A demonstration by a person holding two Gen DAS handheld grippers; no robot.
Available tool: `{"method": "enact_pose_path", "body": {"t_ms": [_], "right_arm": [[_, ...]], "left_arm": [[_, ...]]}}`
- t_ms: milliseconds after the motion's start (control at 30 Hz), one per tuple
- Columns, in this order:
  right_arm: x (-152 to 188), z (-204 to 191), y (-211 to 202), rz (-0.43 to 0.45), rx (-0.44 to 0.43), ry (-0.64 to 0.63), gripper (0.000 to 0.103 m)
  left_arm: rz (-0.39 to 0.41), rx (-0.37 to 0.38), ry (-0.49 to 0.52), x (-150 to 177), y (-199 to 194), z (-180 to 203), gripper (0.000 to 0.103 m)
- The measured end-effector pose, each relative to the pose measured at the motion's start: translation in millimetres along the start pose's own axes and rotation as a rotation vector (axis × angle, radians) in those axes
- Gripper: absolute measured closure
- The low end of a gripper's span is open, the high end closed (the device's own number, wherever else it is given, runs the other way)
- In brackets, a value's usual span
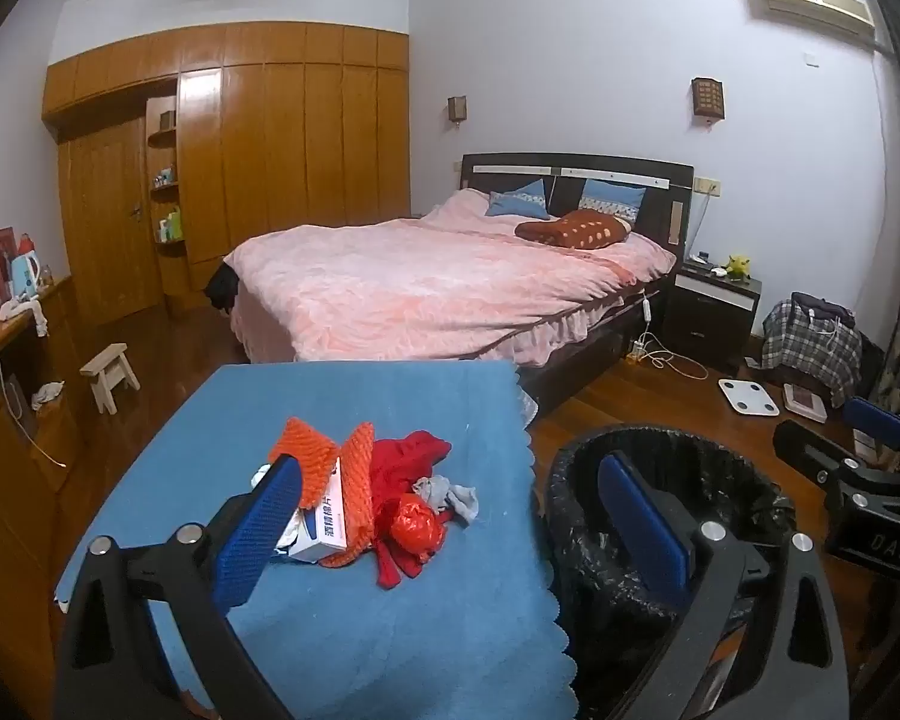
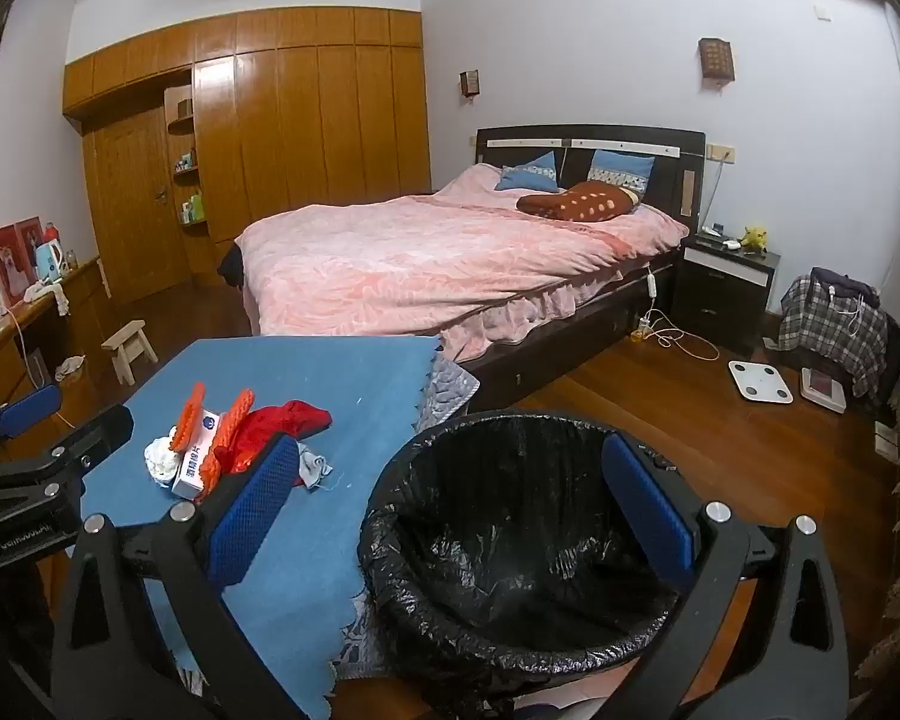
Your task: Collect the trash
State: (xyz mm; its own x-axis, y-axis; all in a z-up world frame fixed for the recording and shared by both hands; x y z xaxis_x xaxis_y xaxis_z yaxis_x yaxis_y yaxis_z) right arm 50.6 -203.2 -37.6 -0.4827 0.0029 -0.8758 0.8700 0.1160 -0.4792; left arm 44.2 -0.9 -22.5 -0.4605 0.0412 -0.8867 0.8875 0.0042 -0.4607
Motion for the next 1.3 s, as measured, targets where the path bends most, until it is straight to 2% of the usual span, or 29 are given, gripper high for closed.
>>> {"method": "enact_pose_path", "body": {"t_ms": [467,667,1300], "right_arm": [[-1,7,-4,-0.008,-0.003,0.009,0.005],[7,-2,9,-0.019,0.001,0.009,0.005],[9,-3,10,-0.021,0.003,0.009,0.005]], "left_arm": [[-0.005,0.002,-0.008,-1,1,2,0.006],[-0.003,-0.001,-0.010,0,2,-1,0.006],[-0.008,-0.012,-0.014,9,6,-6,0.006]]}}
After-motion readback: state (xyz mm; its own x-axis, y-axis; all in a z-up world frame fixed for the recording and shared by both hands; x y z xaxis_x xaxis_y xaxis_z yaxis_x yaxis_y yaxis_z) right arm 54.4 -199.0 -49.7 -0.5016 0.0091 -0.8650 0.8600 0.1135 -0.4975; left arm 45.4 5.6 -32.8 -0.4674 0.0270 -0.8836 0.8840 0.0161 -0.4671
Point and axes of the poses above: each gripper's, at about its wrist camera, not at the fingertips, and y roughly the way its jaws point, z to its right, x to its underside, the point moved 5 cm from there along y, roughly the way its jaws point, and after that the axes turned 1 degree about y, right-handed, at the moved point
